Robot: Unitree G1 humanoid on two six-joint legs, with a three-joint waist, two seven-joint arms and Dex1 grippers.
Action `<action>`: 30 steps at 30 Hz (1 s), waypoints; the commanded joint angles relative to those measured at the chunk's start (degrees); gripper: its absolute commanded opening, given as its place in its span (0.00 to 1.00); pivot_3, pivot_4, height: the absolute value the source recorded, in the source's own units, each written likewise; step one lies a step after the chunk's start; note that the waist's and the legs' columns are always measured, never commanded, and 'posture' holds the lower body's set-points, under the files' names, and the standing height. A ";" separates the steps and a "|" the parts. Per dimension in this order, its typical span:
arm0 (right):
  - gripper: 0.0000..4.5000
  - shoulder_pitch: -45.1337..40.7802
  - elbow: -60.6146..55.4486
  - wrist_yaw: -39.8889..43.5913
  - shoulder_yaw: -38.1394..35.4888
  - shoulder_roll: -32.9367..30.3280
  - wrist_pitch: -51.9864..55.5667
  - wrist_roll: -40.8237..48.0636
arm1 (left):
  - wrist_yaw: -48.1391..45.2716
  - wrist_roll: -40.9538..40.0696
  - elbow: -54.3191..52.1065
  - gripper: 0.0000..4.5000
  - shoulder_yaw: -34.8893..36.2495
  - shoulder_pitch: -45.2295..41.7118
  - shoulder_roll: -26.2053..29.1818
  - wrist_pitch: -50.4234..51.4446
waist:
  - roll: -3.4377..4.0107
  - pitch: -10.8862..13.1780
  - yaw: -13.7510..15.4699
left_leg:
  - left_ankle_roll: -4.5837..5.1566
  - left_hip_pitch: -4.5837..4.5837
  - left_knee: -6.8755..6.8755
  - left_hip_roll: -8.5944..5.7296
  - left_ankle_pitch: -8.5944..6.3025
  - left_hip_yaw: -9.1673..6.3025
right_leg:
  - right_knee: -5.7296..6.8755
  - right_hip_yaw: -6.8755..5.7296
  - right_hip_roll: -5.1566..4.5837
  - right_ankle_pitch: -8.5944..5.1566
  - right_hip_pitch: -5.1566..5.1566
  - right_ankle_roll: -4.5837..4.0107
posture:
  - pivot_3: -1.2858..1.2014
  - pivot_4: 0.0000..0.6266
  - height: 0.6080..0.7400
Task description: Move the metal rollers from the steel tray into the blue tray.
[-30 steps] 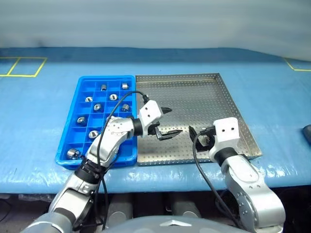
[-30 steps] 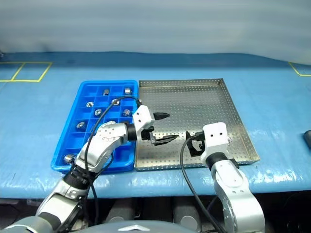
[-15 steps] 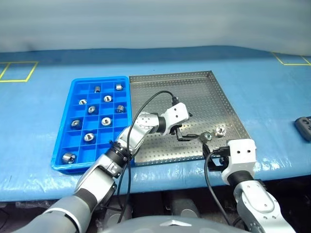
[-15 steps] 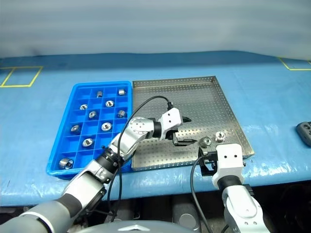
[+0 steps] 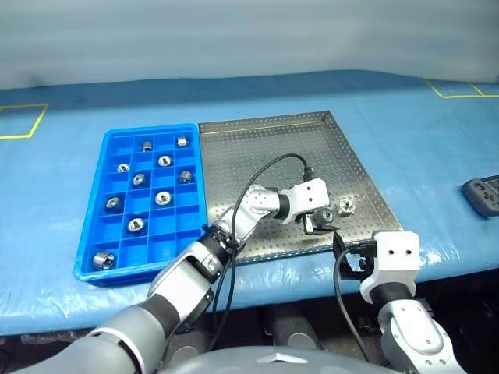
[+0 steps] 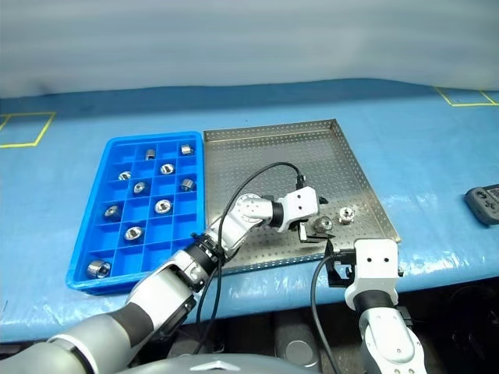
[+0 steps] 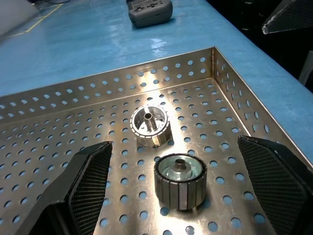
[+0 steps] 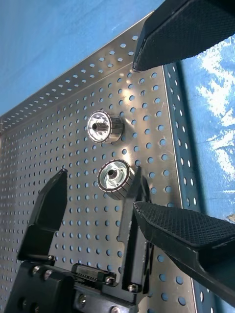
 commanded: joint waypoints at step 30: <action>1.00 -11.54 -1.59 2.22 2.05 -2.22 7.51 0.06 | 5.67 -2.71 -13.63 0.37 7.84 2.44 1.80 2.48 | 0.00 0.01 -0.35 | 0.04 0.02 -0.02 -0.02 0.02 0.06 | 0.01 0.05 -0.06 0.04 0.00 0.08 | 0.45 0.24 1.00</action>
